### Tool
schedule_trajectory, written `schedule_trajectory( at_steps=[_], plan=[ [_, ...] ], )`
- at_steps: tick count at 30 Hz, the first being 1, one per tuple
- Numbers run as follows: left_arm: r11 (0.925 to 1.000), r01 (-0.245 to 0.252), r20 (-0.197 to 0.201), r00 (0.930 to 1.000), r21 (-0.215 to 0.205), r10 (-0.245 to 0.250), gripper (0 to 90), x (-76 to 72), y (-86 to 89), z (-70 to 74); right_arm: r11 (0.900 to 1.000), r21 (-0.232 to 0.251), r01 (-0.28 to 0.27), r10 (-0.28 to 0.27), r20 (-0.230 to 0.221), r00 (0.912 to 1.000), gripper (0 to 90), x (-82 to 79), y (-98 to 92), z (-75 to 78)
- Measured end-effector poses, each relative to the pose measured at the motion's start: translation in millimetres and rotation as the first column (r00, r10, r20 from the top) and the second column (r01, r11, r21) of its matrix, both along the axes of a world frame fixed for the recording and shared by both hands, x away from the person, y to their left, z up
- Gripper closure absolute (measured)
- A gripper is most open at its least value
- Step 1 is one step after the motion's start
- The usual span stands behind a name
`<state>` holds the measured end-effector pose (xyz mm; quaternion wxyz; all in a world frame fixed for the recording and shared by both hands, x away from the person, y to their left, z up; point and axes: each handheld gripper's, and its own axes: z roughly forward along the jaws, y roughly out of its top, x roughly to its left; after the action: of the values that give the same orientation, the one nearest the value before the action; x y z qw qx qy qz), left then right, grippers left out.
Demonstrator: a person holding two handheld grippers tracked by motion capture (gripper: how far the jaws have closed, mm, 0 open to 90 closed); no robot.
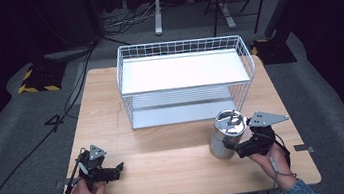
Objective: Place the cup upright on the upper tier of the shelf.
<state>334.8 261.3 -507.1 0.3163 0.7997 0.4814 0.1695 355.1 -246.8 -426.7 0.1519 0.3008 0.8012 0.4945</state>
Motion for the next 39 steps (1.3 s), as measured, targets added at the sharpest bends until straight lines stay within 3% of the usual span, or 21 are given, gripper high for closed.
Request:
schedule_trajectory(
  at_steps=[4,18,30,31,39],
  plan=[
    [1.0000,0.000,0.000,1.0000,0.000,0.000,0.6,0.0,0.0,0.0,1.000,0.016,-0.003,0.003,0.022,0.9997,0.0,3.2,3.3,-3.4],
    [1.0000,0.000,0.000,1.0000,0.000,0.000,0.6,0.0,0.0,0.0,0.998,0.057,-0.015,0.015,-0.001,0.9999,0.5,11.2,7.0,-14.4],
    [1.0000,0.000,0.000,1.0000,0.000,0.000,0.6,0.1,0.0,0.0,1.000,0.021,-0.019,0.019,0.023,0.9995,2.6,9.2,7.6,-10.6],
    [1.0000,0.000,0.000,1.0000,0.000,0.000,0.6,0.1,0.0,0.0,1.000,-0.001,-0.019,0.019,0.036,0.9992,3.3,8.2,8.4,-8.2],
    [1.0000,0.000,0.000,1.0000,0.000,0.000,0.6,0.1,0.0,0.0,0.998,-0.042,-0.037,0.038,0.027,0.9989,3.5,7.3,12.0,-2.1]
  ],
)
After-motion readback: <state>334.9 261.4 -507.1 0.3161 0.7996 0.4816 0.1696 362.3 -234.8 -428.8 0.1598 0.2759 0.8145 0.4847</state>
